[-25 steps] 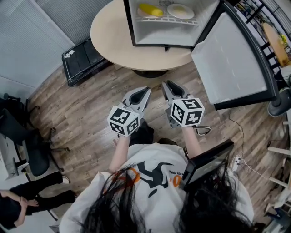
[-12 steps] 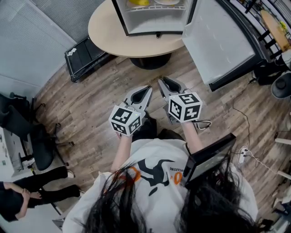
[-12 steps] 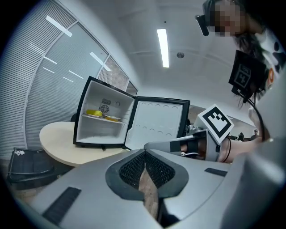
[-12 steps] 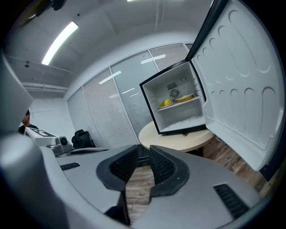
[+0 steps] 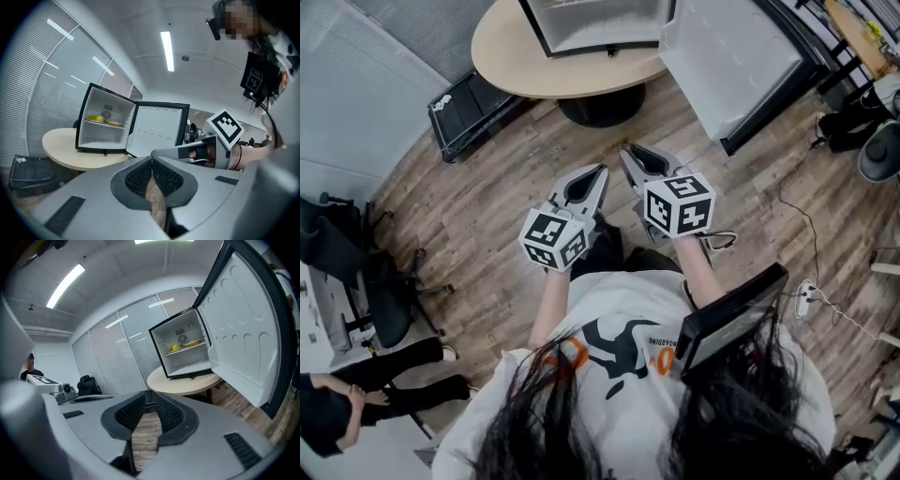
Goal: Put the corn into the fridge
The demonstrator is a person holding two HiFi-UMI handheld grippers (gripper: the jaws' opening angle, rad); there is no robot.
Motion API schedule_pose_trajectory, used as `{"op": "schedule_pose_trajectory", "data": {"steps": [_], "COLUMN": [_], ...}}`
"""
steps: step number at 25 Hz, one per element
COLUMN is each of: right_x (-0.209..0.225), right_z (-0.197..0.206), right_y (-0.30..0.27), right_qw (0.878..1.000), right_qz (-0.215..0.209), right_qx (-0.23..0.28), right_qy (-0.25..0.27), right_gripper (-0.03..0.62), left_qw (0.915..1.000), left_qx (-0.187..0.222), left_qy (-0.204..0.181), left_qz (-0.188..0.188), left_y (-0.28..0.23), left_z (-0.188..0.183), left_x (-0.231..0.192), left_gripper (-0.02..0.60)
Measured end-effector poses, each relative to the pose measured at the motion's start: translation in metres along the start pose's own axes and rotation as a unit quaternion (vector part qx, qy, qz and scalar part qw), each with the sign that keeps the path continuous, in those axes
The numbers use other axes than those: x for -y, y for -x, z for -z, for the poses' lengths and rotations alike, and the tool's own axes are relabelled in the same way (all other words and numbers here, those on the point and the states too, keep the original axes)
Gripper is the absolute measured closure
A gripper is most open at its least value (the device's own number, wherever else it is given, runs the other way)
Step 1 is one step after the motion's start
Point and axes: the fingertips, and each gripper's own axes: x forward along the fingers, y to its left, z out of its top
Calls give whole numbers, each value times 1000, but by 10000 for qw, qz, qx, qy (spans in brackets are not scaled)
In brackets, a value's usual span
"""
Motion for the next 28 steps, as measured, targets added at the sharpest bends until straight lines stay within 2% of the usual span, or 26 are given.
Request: {"op": "schedule_pose_trajectory", "data": {"steps": [8, 28], "right_x": [-11, -29], "right_z": [9, 13], "right_y": [10, 4], "right_qw": [10000, 9997], "right_qz": [-93, -223], "right_qx": [-25, -56], "right_qy": [-22, 108], "right_gripper": [509, 510], "left_qw": [10000, 9997], "left_qx": [-1, 106], "left_qy": [-40, -73], "left_qz": [-47, -209], "left_y": [15, 34], "left_z": [6, 5], "left_x": [11, 4], "left_gripper": [569, 569]}}
